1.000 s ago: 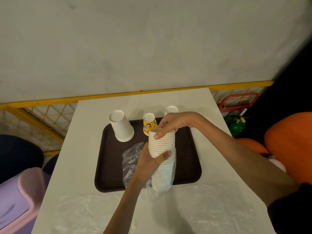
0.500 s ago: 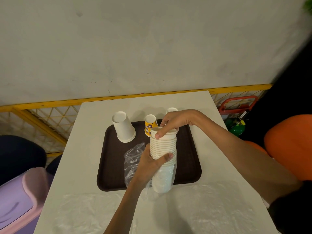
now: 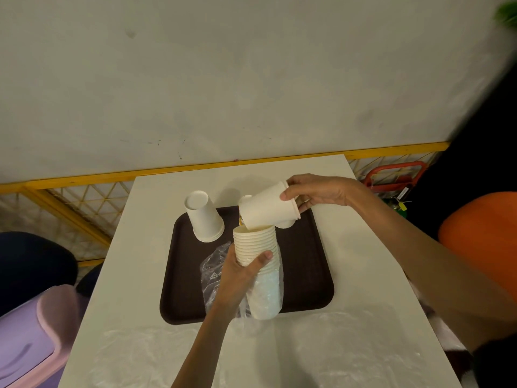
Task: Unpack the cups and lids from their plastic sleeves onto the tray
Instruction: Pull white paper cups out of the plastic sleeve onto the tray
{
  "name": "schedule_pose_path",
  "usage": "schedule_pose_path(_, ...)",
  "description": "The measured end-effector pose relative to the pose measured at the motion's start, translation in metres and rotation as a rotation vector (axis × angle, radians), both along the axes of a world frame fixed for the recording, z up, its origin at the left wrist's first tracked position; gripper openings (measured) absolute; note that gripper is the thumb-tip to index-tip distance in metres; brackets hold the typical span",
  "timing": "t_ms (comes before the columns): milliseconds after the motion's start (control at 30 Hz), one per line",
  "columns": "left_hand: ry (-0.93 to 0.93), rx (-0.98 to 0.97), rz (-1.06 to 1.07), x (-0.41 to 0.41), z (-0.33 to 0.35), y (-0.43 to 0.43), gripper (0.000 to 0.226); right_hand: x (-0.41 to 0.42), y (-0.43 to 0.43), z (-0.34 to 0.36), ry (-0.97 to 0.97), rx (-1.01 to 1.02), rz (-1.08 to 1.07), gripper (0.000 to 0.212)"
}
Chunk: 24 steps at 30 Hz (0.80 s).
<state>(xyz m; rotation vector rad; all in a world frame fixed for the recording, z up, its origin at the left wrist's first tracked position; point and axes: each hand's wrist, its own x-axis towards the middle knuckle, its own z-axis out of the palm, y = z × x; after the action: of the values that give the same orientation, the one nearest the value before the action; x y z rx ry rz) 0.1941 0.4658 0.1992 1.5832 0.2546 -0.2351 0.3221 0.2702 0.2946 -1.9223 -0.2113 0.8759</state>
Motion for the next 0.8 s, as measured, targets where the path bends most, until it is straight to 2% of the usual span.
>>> schedule_pose_path(167, -0.015, 0.008, 0.006, 0.01, 0.006, -0.004, 0.089, 0.0, -0.012, -0.007, 0.074, 0.057, 0.019, 0.029)
schedule_pose_path(333, -0.048, 0.031, 0.013, 0.022, 0.008, -0.006, 0.089, 0.003, -0.01, -0.012, 0.042, 0.02, -0.031, 0.034)
schedule_pose_path(400, -0.054, 0.029, 0.019, 0.027, 0.006, -0.005, 0.091, 0.008, -0.01, -0.019, 0.002, 0.059, -0.14, 0.045)
schedule_pose_path(567, -0.029, 0.021, 0.056, 0.031, -0.008, -0.001, 0.092, 0.024, -0.005, -0.052, -0.194, 0.121, -0.589, 0.073)
schedule_pose_path(733, 0.0, 0.044, 0.057, 0.035, -0.02, 0.002, 0.085, 0.041, 0.006, -0.091, -0.29, 0.018, -0.732, 0.086)
schedule_pose_path(800, 0.001, 0.067, 0.046, 0.038, -0.025, 0.004, 0.092, 0.047, 0.011, -0.1, -0.325, -0.019, -0.753, 0.087)
